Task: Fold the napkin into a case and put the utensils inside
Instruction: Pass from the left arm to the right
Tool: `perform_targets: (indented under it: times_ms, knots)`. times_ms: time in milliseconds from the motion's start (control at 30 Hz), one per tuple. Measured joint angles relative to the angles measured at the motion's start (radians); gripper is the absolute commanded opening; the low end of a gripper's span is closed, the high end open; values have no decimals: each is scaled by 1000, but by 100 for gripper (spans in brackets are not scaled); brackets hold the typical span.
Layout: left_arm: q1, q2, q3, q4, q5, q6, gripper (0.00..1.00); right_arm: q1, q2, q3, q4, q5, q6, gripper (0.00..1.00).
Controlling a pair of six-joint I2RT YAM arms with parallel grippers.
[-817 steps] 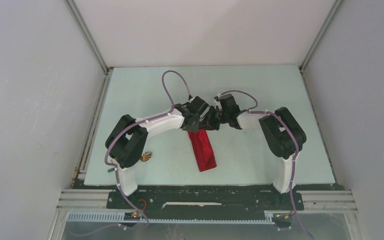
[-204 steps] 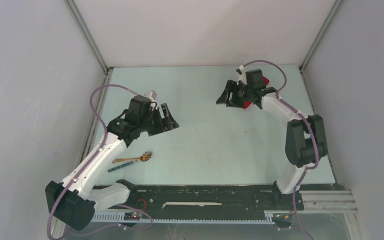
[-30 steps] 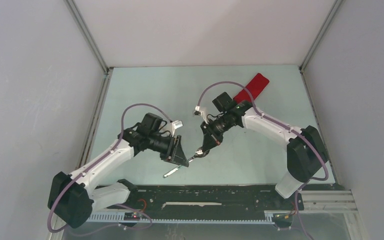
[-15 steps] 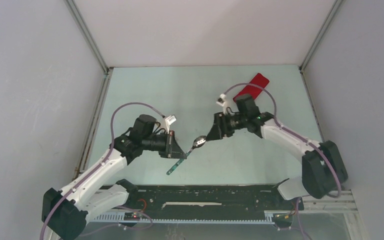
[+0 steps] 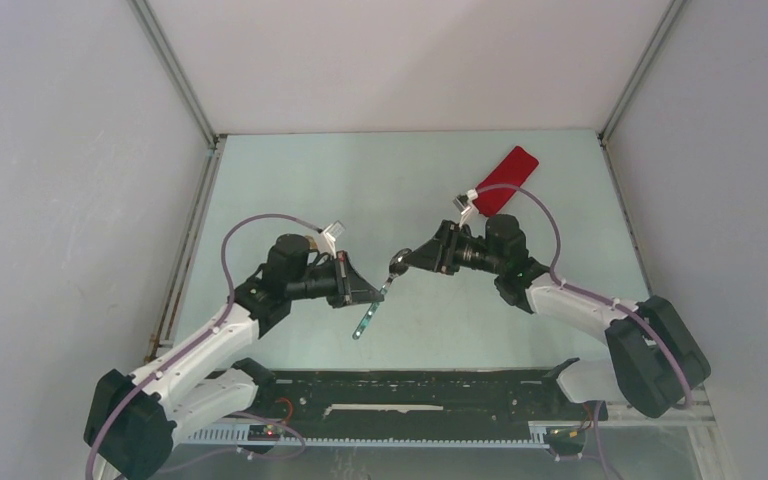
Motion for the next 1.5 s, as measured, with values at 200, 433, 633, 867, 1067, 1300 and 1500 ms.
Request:
perform_targets:
  times_ms: [200, 433, 633, 867, 1067, 1300, 1500]
  knots:
    - [0, 0, -27, 106, -11, -68, 0, 10, 36, -4, 130, 57, 72, 43]
    - [0, 0, -34, 161, -12, -109, 0, 20, 99, -5, 212, 71, 124, 38]
    - [0, 0, -49, 200, -12, -136, 0, 31, 118, -27, 286, 73, 154, 37]
    - [0, 6, -53, 225, -11, -146, 0, 44, 145, -45, 342, 75, 191, 31]
    - [0, 14, -53, 237, -11, -153, 0, 42, 148, -55, 380, 82, 209, 25]
    - [0, 16, -53, 238, -11, -153, 0, 41, 148, -88, 419, 84, 236, 34]
    - [0, 28, -53, 241, -11, -154, 0, 41, 145, -116, 425, 98, 249, 31]
